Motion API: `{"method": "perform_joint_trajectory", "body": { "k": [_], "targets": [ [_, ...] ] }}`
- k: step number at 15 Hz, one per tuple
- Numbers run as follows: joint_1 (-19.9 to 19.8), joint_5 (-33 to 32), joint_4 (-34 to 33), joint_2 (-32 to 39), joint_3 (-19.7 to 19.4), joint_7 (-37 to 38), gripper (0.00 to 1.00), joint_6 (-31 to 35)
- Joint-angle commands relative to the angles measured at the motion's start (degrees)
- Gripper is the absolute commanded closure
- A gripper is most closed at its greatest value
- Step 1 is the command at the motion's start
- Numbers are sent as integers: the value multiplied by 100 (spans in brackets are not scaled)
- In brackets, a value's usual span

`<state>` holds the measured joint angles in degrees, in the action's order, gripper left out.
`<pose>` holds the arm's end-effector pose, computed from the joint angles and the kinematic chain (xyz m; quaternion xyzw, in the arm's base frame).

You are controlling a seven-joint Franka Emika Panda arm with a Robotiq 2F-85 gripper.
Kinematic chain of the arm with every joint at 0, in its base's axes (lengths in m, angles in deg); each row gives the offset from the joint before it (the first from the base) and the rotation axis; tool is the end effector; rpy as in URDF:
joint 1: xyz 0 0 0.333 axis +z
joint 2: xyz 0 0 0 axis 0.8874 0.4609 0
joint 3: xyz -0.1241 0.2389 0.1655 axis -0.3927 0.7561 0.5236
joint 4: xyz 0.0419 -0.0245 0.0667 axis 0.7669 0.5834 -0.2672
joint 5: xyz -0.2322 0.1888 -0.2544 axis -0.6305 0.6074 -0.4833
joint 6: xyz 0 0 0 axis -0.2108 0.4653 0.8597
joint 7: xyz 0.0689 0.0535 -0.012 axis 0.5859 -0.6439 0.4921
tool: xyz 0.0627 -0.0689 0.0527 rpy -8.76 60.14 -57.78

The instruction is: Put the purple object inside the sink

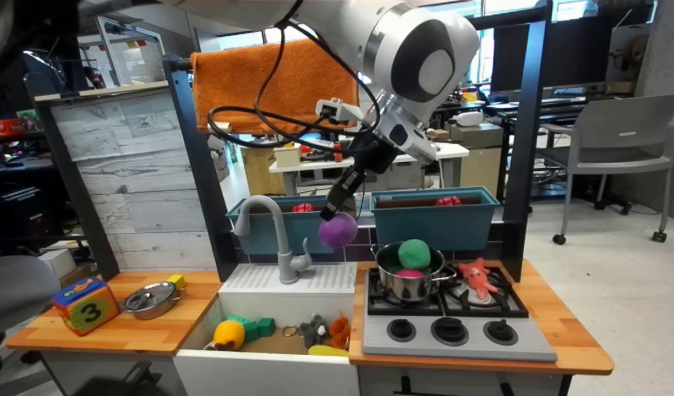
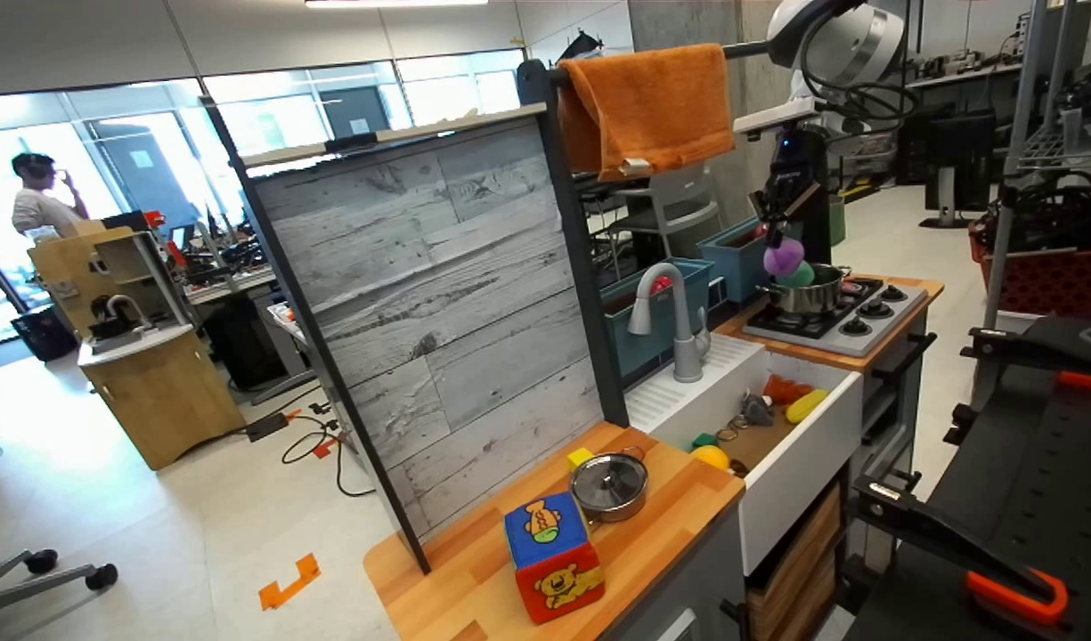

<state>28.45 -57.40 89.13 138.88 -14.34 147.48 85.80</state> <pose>0.6664 -0.3644 0.1552 -0.6310 0.7041 0.2594 0.1970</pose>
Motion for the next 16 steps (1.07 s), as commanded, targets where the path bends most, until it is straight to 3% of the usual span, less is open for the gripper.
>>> {"method": "perform_joint_trajectory", "body": {
  "k": [1,4,5,7,16],
  "targets": [
    [136,-294,-5,-32,-16,-397,99,-105],
    [210,-406,-63,27,-47,-504,99,-170],
    [233,-445,-60,28,-69,-499,73,-212],
    [231,-464,-77,48,-55,-545,67,-234],
    [223,-424,-68,21,-10,-530,2,-327]
  ]
}}
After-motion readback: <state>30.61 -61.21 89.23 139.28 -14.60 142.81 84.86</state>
